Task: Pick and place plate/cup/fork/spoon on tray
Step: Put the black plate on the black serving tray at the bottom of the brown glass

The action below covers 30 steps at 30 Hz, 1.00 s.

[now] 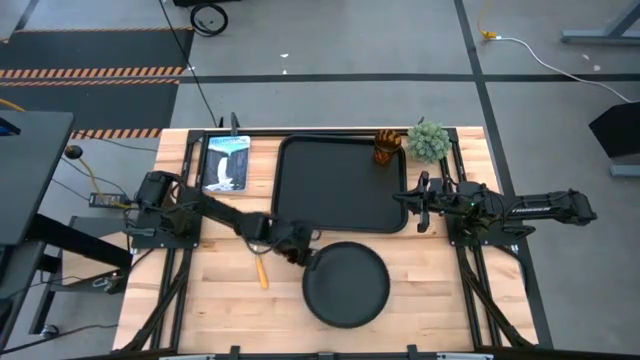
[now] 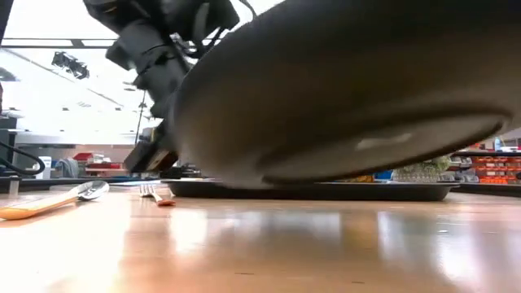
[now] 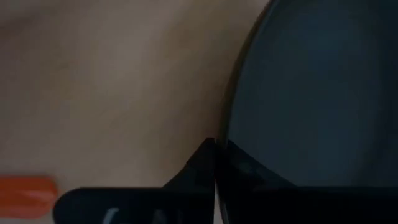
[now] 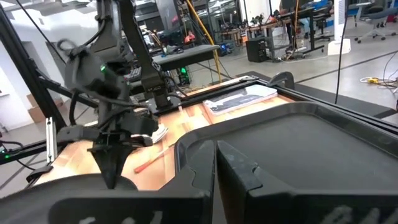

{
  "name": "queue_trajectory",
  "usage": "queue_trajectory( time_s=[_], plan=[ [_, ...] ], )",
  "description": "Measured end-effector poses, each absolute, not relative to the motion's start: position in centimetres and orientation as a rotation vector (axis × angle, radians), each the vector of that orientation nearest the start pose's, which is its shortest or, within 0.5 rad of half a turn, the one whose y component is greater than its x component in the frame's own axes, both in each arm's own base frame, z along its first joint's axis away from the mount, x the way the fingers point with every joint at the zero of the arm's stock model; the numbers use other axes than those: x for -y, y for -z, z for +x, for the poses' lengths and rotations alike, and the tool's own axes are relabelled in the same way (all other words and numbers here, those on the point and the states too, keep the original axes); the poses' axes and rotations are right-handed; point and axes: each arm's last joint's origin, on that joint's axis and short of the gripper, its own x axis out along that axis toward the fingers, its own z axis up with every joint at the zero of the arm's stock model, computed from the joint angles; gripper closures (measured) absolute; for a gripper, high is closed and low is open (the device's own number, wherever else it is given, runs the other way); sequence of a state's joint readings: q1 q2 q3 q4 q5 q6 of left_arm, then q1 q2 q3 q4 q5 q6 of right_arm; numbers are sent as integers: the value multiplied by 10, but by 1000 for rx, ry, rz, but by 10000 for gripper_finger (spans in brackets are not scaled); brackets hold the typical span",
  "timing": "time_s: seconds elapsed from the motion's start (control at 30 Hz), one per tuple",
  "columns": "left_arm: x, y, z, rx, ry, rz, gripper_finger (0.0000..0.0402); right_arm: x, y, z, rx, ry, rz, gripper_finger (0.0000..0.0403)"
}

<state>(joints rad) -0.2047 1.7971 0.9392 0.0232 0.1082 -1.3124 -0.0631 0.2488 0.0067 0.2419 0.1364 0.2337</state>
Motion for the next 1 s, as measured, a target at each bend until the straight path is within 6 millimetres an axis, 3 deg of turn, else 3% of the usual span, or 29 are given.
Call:
queue_trajectory(
  time_s=[0.17,0.3,0.47,0.67,1.0],
  plan=[
    [38,-171,362,-932,-284,-1108,390,11,-169,112,34,197,233,380],
    [-3,-194,365,-1028,-386,-988,390,11,-169,112,34,197,233,380],
    [-59,-216,367,-1002,-459,-908,391,11,-169,112,34,197,233,380],
    [-113,-204,376,-1000,-490,-873,391,11,-169,112,35,197,233,380],
    [-176,-200,429,-1072,-479,-694,391,11,-170,112,40,197,233,380]
  ],
)
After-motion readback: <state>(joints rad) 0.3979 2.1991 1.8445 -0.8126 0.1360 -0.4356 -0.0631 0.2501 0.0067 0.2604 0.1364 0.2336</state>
